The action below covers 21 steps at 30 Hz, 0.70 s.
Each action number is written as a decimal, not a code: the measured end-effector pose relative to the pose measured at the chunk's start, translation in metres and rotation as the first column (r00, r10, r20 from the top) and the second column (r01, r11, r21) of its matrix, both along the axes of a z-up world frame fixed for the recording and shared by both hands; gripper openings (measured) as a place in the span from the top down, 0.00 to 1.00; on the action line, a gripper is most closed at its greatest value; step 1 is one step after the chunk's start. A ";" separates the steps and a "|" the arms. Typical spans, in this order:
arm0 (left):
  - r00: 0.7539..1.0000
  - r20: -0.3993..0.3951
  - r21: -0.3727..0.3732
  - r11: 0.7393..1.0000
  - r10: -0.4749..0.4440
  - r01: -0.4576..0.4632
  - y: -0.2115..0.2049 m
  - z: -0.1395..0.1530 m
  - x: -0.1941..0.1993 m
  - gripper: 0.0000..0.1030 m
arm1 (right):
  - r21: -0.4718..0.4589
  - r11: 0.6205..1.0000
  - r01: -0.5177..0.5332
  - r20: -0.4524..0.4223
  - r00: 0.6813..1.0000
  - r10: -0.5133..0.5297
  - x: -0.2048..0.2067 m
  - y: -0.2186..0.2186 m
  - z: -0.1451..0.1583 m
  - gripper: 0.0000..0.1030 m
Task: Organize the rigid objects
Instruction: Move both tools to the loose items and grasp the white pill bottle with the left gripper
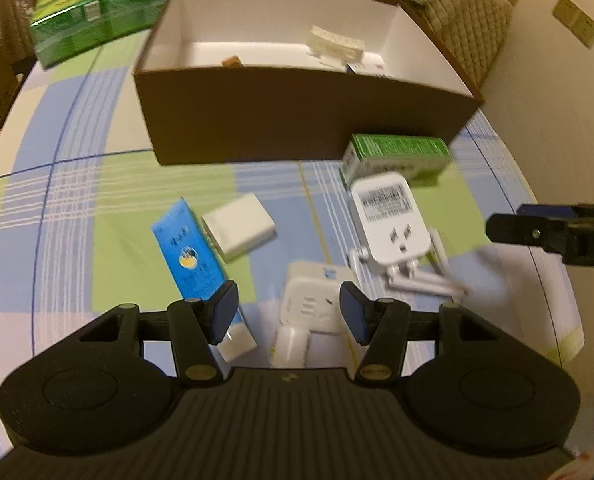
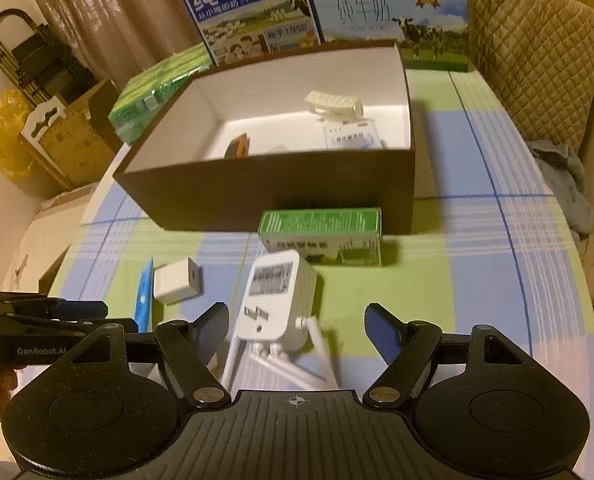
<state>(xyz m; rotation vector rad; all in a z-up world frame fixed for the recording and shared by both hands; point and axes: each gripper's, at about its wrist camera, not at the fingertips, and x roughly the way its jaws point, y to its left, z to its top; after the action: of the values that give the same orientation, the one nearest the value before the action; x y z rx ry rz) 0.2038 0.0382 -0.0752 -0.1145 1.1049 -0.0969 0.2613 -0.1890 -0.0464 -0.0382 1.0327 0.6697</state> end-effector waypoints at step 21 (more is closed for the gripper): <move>0.990 -0.080 0.038 0.992 -0.116 0.119 -0.018 -0.050 -0.016 0.75 | -0.031 0.999 0.020 -0.059 0.998 -0.022 -0.005 -0.012 -0.019 0.29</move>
<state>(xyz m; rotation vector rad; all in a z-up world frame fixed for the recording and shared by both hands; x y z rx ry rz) 0.1875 0.0201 -0.1250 -0.0149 1.1910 -0.1758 0.2559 -0.2008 -0.0653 -0.0336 1.0993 0.6391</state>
